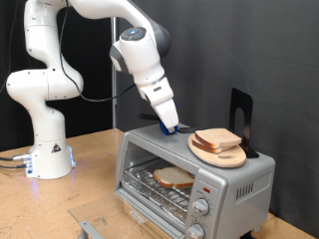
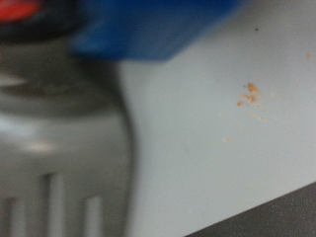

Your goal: Make a piece of toast with the oven

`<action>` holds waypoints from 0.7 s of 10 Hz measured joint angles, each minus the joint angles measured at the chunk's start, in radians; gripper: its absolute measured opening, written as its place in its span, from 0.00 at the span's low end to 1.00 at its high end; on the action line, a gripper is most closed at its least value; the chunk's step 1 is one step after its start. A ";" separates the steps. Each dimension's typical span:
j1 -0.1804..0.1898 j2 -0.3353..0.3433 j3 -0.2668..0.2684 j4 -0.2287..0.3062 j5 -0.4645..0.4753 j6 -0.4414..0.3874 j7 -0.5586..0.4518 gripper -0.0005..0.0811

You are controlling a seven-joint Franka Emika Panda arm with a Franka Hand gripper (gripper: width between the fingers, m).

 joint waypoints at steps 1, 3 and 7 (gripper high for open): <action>-0.001 -0.001 0.000 0.000 -0.001 0.001 0.000 0.79; -0.001 -0.003 -0.004 0.000 0.031 0.002 -0.017 0.93; 0.001 -0.026 -0.015 -0.005 0.086 0.026 -0.077 0.99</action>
